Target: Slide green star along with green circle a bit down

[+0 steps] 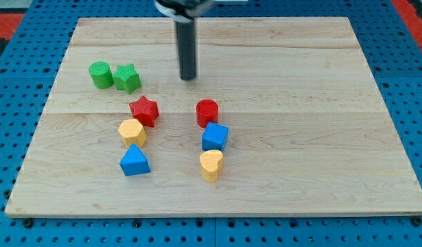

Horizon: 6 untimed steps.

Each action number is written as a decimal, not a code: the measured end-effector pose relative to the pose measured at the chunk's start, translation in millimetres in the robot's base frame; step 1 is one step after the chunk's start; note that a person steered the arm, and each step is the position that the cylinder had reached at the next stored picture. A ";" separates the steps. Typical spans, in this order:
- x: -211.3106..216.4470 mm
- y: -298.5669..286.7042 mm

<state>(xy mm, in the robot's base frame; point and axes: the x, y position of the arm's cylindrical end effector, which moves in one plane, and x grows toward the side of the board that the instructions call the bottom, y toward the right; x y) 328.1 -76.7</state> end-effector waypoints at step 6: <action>35.9 -77.1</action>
